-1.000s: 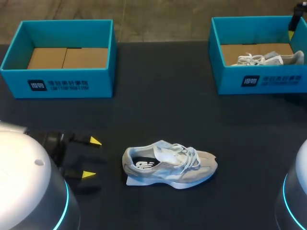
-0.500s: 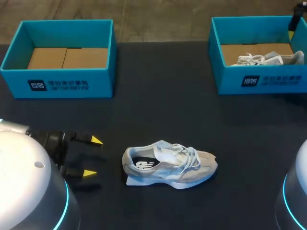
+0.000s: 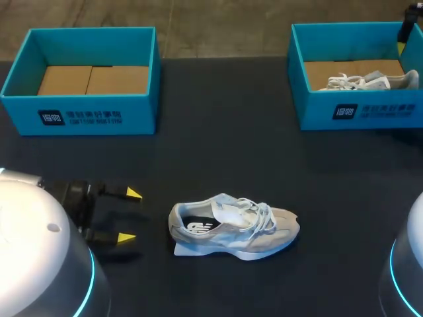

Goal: Take the shoe out of the shoebox, open the shoe tongue, remove and reinsert the insole, then place the shoe into the shoebox

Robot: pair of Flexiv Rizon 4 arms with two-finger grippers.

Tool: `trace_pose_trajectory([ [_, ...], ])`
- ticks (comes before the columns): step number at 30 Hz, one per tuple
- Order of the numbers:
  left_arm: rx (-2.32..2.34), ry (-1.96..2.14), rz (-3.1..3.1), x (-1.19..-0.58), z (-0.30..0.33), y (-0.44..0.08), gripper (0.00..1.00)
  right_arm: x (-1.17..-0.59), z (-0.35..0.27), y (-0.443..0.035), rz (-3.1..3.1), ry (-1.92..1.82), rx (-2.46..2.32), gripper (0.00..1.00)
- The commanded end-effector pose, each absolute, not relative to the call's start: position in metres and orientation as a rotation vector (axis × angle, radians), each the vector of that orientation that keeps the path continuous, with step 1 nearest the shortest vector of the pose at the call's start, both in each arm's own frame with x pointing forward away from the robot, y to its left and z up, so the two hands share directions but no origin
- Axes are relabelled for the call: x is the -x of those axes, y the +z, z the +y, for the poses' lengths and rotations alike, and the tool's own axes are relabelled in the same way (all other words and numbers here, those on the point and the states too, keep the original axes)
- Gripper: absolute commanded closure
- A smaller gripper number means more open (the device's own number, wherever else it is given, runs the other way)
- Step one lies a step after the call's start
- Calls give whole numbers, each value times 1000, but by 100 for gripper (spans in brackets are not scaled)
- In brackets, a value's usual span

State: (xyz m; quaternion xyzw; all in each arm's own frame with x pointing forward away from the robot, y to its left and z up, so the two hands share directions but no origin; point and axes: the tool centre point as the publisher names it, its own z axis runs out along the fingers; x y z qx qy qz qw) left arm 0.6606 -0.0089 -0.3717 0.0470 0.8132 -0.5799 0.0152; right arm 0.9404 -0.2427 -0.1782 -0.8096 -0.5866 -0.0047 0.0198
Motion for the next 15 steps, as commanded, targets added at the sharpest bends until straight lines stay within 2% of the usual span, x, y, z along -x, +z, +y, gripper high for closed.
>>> trace_pose_trajectory([
  [1, -110, -1830, 2540, -663, -16, -374, 0, -940, -242, -178, -1819, -13, 2513, 0],
  [15, -6, -1886, 2546, -664, -40, -384, 0, -940, -242, -178, -1819, -13, 2513, 0],
])
